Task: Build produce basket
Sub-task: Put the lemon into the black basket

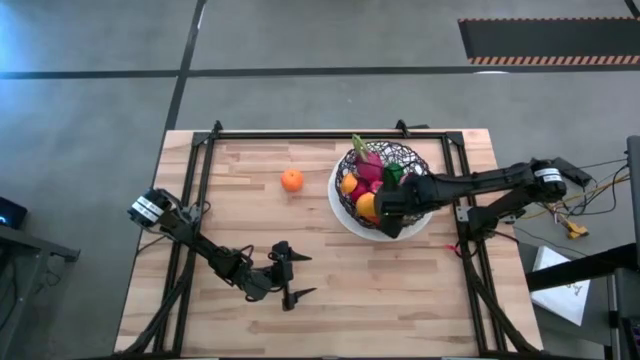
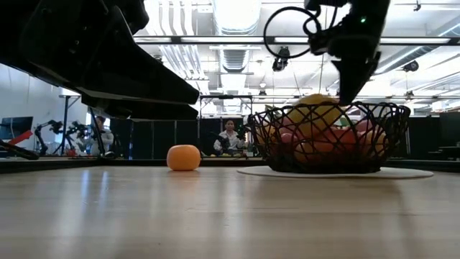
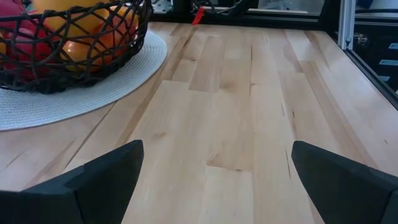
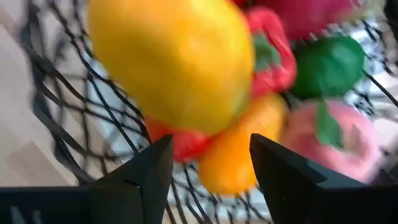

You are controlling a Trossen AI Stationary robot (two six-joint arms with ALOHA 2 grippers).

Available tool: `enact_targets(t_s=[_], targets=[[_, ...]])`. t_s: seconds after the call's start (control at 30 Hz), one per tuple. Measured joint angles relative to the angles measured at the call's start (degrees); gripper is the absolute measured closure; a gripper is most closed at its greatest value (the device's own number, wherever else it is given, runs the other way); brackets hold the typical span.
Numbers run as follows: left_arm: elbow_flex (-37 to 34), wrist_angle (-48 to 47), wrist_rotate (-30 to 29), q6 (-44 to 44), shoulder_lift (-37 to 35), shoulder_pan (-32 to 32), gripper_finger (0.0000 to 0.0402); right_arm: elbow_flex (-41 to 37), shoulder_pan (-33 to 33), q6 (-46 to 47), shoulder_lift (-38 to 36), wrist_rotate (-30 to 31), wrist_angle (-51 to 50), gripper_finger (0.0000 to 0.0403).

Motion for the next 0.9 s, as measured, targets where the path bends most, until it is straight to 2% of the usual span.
enact_targets(t_s=[0.23, 0.43, 0.5, 0.67, 0.8, 0.9], targets=[[0.0, 0.0, 0.0, 0.0, 0.0, 0.0, 0.0008, -1.5, 0.0, -5.3, 2.1, -0.3, 11.2, 0.0225], [0.0, 0.0, 0.0, 0.0, 0.0, 0.0, 0.0008, 0.2, 0.0, -5.5, 1.7, 0.3, 10.6, 0.024], [0.0, 0.0, 0.0, 0.0, 0.0, 0.0, 0.0008, 1.4, 0.2, -4.0, 1.0, 3.6, 9.5, 0.0248], [0.2, 0.0, 0.0, 0.0, 0.0, 0.0, 0.0008, 2.3, 0.6, 2.9, -0.2, 18.9, 12.2, 0.0277], [0.5, 0.0, 0.0, 0.0, 0.0, 0.0, 0.0008, 1.6, -1.4, 4.0, 1.5, 19.4, 16.3, 0.0311], [0.5, 0.0, 0.0, 0.0, 0.0, 0.0, 0.0008, 1.3, -2.5, 3.9, 3.9, 17.5, 17.5, 0.0336]])
